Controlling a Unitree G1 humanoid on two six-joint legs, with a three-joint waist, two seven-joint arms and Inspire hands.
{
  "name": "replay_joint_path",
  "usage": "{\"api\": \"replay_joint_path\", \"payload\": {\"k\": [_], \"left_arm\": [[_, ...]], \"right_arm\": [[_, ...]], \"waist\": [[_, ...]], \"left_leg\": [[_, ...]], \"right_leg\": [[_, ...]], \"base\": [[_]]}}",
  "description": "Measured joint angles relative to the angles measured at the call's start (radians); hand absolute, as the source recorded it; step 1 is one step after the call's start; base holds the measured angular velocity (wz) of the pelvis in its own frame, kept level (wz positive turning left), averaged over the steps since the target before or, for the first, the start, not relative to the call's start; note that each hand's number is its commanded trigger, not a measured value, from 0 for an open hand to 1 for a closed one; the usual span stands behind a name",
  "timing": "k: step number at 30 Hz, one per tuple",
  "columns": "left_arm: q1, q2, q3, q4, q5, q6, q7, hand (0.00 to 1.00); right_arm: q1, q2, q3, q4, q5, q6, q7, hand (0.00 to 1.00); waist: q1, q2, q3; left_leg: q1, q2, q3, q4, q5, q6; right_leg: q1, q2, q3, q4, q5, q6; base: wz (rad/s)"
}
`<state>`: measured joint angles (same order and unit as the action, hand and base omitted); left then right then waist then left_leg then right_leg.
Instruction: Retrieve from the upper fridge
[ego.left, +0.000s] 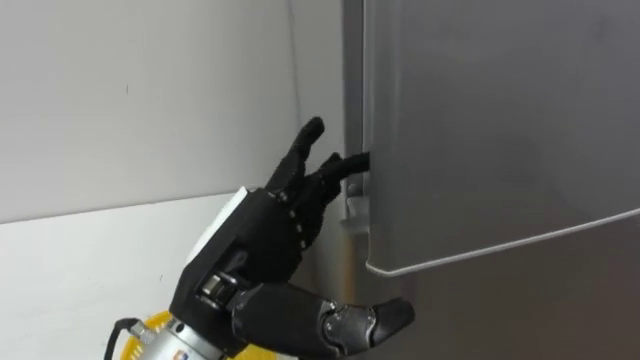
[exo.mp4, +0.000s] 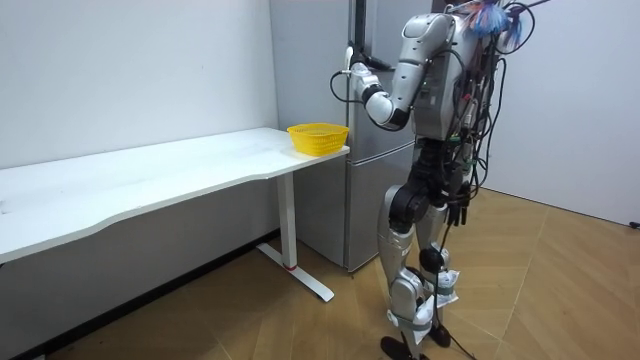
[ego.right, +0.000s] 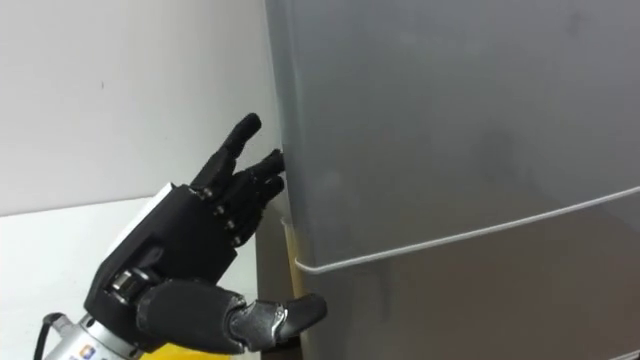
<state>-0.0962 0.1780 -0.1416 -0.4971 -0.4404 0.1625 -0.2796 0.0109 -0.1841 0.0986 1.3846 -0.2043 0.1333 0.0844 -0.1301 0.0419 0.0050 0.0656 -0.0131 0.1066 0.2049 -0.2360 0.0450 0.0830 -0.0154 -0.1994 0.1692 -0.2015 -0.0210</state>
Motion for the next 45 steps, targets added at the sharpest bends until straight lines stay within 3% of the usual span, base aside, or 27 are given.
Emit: {"api": "replay_joint_path", "payload": {"k": [19,45], "left_arm": [[-0.014,-0.009,-0.029,0.000,0.019,0.001,-0.030,0.00],[-0.037,0.002,-0.068,0.001,-0.011,0.004,-0.057,0.00]], "right_arm": [[0.000,-0.014,-0.002,0.016,-0.002,-0.001,-0.008,0.00],[0.000,-0.015,-0.001,0.004,-0.051,-0.001,-0.001,0.00]], "waist": [[-0.006,0.005,0.0030],[-0.029,0.017,-0.0043]], "left_leg": [[-0.006,0.001,0.016,-0.002,0.000,0.001],[-0.016,0.000,0.068,0.000,0.004,0.007]], "right_leg": [[-0.017,0.000,0.010,-0.001,0.000,0.000],[-0.018,-0.008,0.005,0.000,0.006,0.010]], "base": [[-0.01],[0.01]]}}
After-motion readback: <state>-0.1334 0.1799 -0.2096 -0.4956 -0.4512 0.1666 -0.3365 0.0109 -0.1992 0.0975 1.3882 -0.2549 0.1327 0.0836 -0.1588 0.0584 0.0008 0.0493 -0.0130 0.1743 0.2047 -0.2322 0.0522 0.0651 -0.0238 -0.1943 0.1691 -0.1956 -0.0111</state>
